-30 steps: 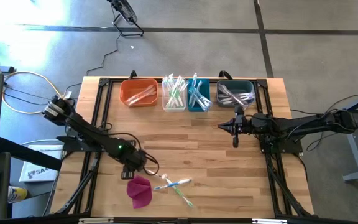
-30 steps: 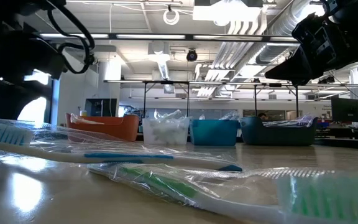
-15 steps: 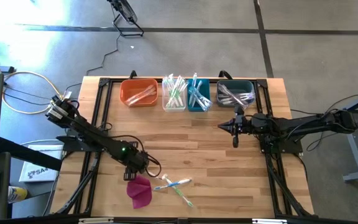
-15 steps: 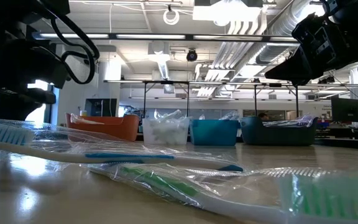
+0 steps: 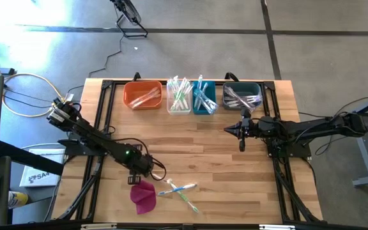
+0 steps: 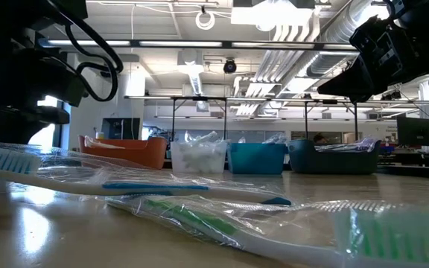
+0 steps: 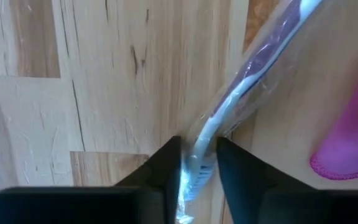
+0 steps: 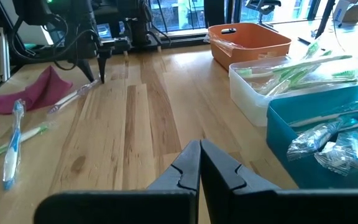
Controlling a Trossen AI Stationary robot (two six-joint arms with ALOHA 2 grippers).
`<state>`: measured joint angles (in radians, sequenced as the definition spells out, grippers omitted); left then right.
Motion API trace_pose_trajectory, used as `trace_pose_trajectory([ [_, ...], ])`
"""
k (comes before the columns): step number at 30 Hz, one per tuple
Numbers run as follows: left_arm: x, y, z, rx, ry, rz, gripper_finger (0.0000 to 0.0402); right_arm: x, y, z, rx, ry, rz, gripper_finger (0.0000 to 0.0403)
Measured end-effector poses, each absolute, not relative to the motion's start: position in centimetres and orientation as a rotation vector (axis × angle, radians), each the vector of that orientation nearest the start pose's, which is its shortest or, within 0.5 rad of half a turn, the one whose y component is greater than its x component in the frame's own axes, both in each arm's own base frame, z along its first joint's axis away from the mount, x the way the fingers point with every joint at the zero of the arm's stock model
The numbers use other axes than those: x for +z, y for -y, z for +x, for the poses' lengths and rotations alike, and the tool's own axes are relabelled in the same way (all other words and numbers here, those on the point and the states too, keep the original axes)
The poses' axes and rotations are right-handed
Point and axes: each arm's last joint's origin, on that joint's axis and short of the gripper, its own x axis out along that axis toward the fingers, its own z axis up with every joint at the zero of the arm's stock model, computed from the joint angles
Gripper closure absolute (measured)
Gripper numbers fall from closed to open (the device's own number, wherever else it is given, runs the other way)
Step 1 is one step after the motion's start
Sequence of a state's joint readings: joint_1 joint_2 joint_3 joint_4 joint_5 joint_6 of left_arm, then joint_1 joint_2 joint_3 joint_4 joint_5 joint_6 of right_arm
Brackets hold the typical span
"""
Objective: Pick & Place Toothbrushes
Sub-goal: Put the purple toothbrush into the green bin
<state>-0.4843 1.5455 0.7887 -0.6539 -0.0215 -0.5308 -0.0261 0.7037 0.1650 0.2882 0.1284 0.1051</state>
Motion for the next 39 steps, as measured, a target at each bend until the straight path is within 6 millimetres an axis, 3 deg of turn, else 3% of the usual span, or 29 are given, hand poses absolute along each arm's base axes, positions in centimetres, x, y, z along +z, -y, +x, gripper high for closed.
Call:
trace_pose_trajectory([
  [10,14.7,11.6,21.9,-0.040,-1.441,-0.111,0.0391,17.6,0.8,15.3,-0.167,-0.242,0.092,0.0399],
  [24,16.0,11.0,21.7,-0.054,-1.430,-0.189,0.0396,17.6,0.8,15.3,-0.167,-0.242,0.092,0.0399],
  [39,19.2,6.0,23.2,-0.015,-1.197,-0.230,0.0397,17.6,0.8,15.3,-0.166,-0.241,0.088,0.0399],
])
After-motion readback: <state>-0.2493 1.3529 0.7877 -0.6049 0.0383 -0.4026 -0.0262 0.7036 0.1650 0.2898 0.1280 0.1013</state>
